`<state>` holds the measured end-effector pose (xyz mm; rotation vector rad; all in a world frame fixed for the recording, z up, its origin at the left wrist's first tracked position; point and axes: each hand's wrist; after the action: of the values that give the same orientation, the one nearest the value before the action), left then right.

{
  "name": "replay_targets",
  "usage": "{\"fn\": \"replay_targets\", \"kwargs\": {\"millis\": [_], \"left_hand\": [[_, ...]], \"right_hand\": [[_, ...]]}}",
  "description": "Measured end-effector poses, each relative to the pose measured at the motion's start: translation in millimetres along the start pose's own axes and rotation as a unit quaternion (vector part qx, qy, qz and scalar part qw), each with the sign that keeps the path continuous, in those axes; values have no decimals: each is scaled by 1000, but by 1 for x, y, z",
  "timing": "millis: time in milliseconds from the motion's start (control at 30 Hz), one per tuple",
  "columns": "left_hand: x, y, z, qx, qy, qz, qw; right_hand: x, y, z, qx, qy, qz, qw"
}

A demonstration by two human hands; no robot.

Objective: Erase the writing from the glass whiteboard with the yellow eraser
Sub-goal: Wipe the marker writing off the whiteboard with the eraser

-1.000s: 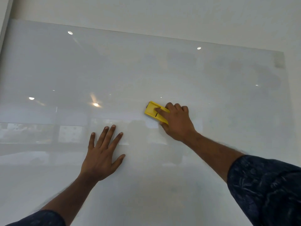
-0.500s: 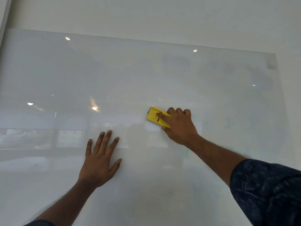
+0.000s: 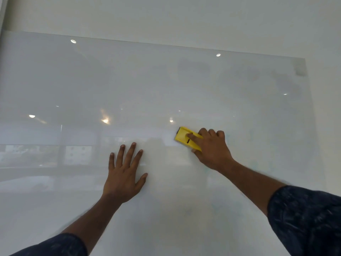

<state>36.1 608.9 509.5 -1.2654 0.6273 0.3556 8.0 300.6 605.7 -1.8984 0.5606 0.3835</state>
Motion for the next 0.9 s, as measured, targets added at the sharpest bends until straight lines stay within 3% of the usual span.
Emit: {"fn": "replay_targets", "kwargs": {"millis": [133, 300, 367, 567, 667, 900], "left_hand": [[5, -10, -28, -16, 12, 1, 1000], [15, -9, -37, -29, 11, -21, 999], [16, -10, -36, -28, -1, -19, 999], [19, -11, -44, -49, -3, -13, 999], [21, -9, -48, -51, 5, -13, 999], [22, 2, -45, -25, -17, -9, 999]], "right_hand": [[-2, -5, 13, 15, -40, -3, 999], [38, 58, 28, -153, -24, -15, 988], [41, 58, 11, -175, -4, -31, 984], [5, -4, -34, -11, -24, -33, 999], [8, -5, -23, 7, -44, -43, 998], [51, 59, 2, -180, -6, -48, 982]]}}
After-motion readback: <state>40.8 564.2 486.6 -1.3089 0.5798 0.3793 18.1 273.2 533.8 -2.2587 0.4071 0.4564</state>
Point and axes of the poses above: each hand's wrist, its own y-axis away from the middle knuckle, its own x-axis out of the palm, z = x × y, and after that the axes turned 14 degrees about z, right-handed
